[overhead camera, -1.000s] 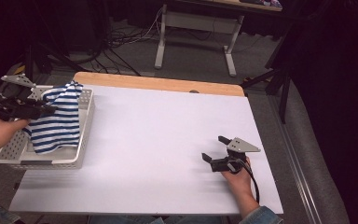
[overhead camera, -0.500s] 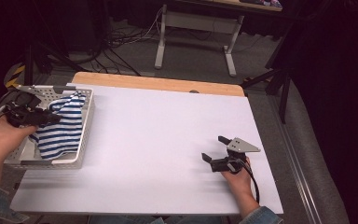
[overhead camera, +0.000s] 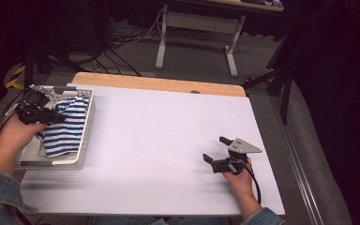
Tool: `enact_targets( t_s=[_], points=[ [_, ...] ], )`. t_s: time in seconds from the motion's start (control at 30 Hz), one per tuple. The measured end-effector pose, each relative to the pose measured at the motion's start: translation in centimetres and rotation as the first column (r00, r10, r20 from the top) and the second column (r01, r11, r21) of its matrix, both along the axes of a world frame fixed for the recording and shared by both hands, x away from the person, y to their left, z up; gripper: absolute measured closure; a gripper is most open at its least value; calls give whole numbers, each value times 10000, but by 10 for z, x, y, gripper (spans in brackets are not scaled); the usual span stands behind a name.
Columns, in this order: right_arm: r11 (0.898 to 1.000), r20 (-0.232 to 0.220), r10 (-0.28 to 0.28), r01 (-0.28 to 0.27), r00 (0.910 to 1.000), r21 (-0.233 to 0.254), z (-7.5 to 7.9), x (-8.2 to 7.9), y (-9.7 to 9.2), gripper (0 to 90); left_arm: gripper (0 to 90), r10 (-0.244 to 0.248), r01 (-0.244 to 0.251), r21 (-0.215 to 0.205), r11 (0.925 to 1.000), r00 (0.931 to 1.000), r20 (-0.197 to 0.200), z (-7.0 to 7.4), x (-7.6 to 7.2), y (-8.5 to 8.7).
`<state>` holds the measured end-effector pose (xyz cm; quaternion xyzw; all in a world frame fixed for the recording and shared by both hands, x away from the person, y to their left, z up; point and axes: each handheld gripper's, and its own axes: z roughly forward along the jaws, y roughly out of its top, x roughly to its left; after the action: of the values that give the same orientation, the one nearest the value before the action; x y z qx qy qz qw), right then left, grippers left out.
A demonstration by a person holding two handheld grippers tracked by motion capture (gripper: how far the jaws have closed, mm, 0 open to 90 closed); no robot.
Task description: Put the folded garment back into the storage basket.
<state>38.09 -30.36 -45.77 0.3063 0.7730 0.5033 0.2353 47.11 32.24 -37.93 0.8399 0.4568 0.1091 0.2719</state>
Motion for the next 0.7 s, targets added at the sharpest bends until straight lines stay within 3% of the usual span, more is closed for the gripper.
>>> enact_targets(
  t_s=[0.13,0.23,0.37,0.53,0.7],
  points=[
    [10000,5,25,-25,10000,1,0,0,0,2,672,84,-84,242,9997,10000,-15,-5,6,0],
    [10000,-1,21,-21,10000,17,0,0,0,2,599,432,-448,651,9969,9987,265,-9,10,1],
    [10000,-17,27,-27,10000,43,0,0,0,2,429,1250,-1380,1400,9805,9873,982,-11,12,2],
    [10000,-14,21,-21,10000,44,0,0,0,2,337,1968,-2153,1531,9645,9721,1274,-8,11,5],
    [10000,-21,23,-23,10000,49,0,0,0,2,278,2220,-2419,1307,9615,9634,1505,-3,7,5]
  ],
)
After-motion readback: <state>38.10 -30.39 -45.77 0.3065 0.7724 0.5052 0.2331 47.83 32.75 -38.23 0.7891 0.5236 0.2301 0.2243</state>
